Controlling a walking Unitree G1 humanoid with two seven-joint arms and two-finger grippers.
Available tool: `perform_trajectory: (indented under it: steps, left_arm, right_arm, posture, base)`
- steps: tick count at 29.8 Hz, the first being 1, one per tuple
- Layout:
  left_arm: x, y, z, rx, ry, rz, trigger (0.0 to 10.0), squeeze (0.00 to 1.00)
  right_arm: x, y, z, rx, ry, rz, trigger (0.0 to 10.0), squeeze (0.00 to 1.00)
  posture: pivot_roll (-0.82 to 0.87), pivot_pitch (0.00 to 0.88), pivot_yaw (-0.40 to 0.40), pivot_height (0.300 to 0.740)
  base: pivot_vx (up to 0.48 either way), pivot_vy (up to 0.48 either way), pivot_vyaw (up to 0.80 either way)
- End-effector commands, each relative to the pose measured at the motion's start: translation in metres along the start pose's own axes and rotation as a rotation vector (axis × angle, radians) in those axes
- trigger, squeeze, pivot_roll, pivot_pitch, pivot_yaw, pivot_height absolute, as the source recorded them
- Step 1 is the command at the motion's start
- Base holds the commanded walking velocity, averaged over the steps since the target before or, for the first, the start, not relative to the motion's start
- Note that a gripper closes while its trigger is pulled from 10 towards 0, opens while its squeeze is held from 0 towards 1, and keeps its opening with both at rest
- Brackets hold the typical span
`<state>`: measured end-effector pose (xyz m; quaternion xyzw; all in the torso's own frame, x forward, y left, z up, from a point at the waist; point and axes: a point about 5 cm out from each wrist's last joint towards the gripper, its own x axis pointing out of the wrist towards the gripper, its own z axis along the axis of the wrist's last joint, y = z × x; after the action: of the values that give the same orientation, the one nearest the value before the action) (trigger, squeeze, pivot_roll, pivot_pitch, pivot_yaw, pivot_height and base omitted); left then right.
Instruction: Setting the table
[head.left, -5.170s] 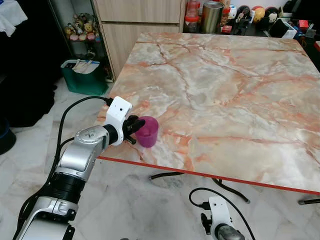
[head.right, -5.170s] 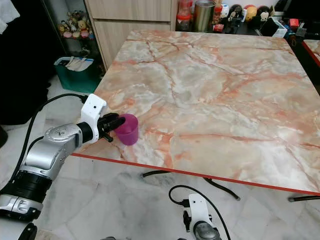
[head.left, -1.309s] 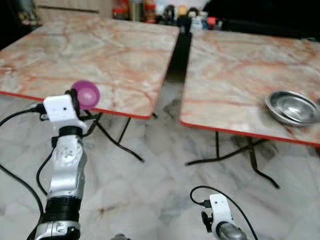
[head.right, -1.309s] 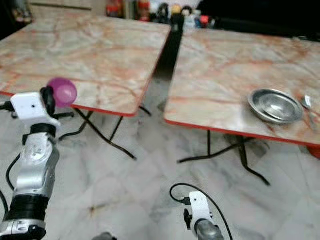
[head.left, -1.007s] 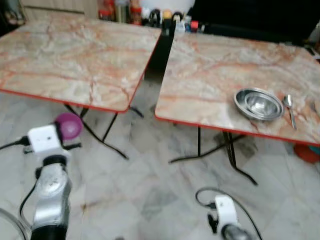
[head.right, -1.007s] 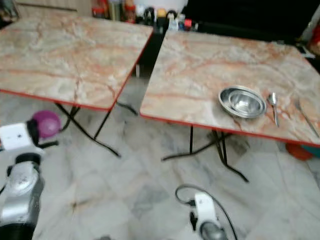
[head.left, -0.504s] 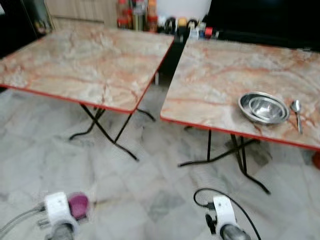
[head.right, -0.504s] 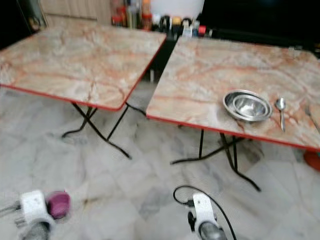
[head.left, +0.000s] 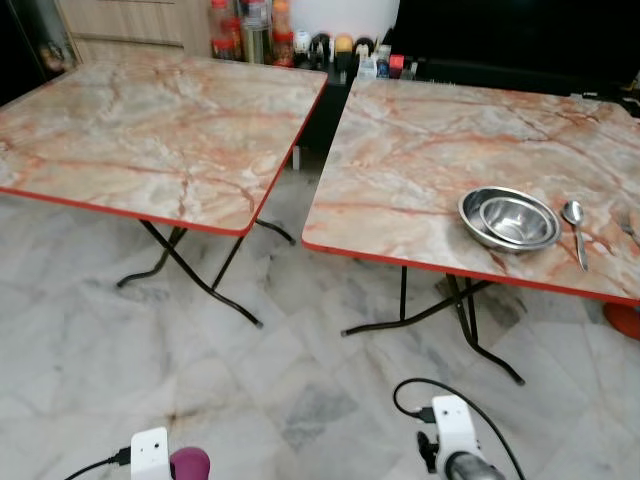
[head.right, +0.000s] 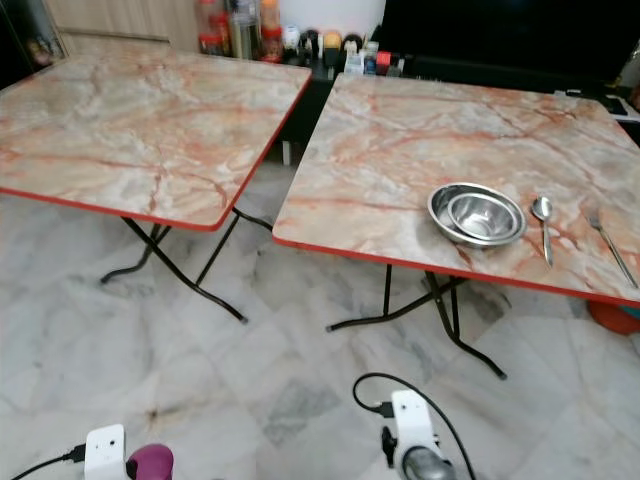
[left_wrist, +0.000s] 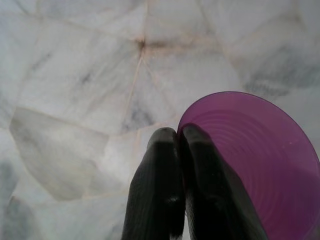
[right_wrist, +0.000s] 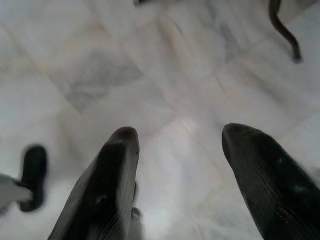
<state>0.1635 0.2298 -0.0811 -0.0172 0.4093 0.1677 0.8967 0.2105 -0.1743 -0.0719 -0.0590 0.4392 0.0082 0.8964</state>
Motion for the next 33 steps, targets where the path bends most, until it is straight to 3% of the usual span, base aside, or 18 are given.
perform_trajectory:
  steps: [1, 7, 33]
  left_arm:
    - [0.0004, -0.0058, 0.002, 0.006, -0.009, -0.021, 10.0, 0.0]
    - [-0.0002, -0.0093, -0.0003, 0.023, -0.002, -0.036, 10.0, 0.0]
    - [-0.0009, -0.0126, -0.0041, 0.039, 0.019, -0.057, 10.0, 0.0]
  right_arm:
    - [-0.0013, -0.0082, -0.0065, 0.008, 0.019, -0.019, 10.0, 0.0]
    - [-0.0011, -0.0055, -0.0059, 0.005, 0.017, -0.008, 10.0, 0.0]
    - [-0.0009, -0.0048, -0.0054, -0.001, 0.017, -0.011, 10.0, 0.0]
  posture:
    - [0.11, 0.101, -0.065, 0.715]
    - [0.11, 0.103, -0.064, 0.715]
    - [0.11, 0.094, -0.061, 0.715]
  base:
    - [0.307, 0.0, 0.0]
    - [0.309, 0.0, -0.45]
    - [0.242, 0.0, 0.0]
